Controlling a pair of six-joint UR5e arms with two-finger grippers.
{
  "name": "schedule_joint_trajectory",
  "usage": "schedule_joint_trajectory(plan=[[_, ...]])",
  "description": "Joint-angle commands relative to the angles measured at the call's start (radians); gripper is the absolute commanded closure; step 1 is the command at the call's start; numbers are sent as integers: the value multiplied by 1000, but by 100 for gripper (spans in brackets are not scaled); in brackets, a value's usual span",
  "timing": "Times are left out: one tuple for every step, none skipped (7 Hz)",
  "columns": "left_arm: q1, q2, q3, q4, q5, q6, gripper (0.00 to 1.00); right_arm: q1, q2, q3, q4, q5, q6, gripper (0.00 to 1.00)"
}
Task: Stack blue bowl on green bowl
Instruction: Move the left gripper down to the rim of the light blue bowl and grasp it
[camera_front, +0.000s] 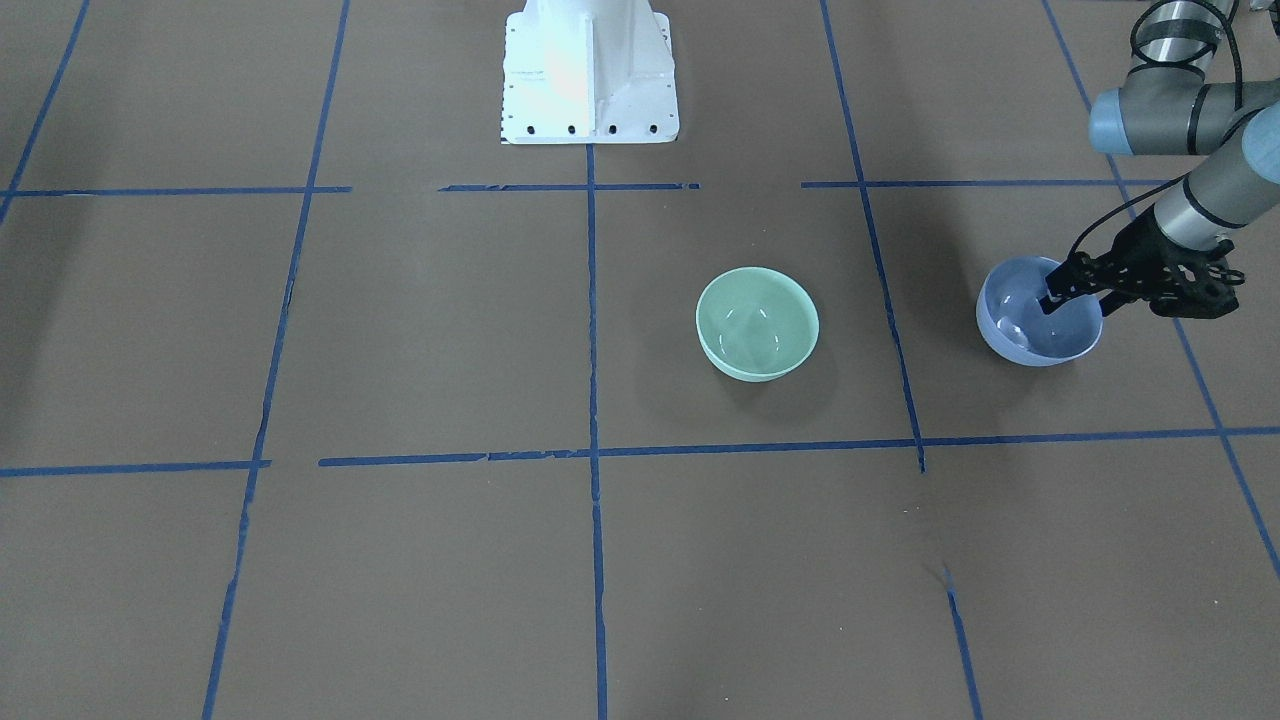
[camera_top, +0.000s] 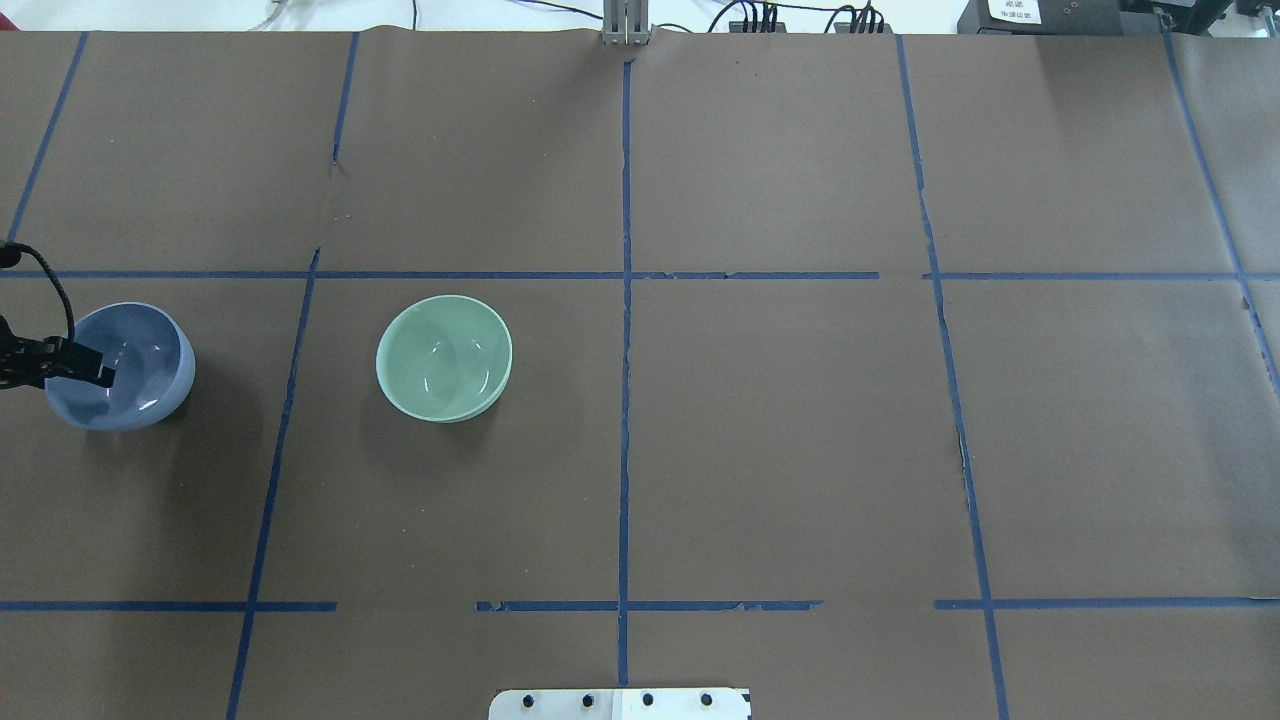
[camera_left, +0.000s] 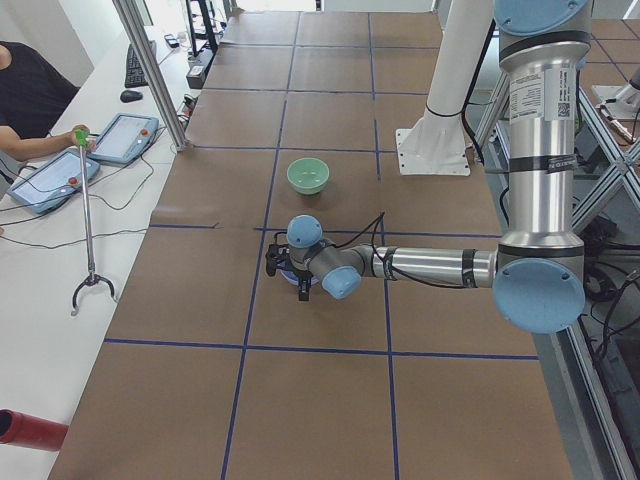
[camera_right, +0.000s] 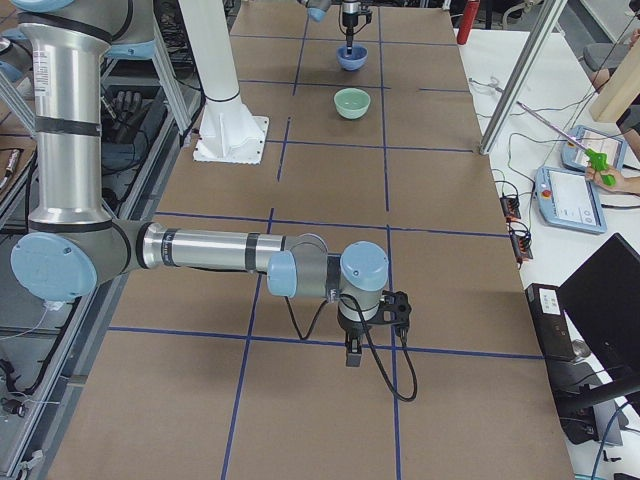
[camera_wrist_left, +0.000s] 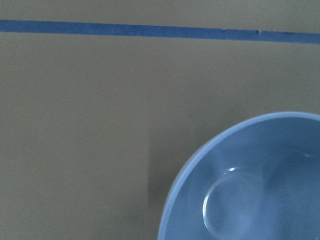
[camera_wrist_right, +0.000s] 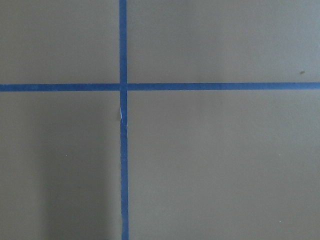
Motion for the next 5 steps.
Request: schedule_joint_trajectory(plan=[[2, -5, 5, 0, 0, 9, 68, 0, 0, 0, -1, 0, 0, 0], [-1, -4, -1, 0, -1, 15, 70, 0, 0, 0, -1, 0, 0, 0], [-4, 8, -31, 4, -7, 15, 88, 0, 0, 0, -1, 0, 0, 0], [-14, 31, -88, 13, -15, 15, 100, 0, 0, 0, 1, 1, 2, 0], [-20, 71, -173, 50, -32, 15, 100, 0, 0, 0, 1, 0, 0, 0]])
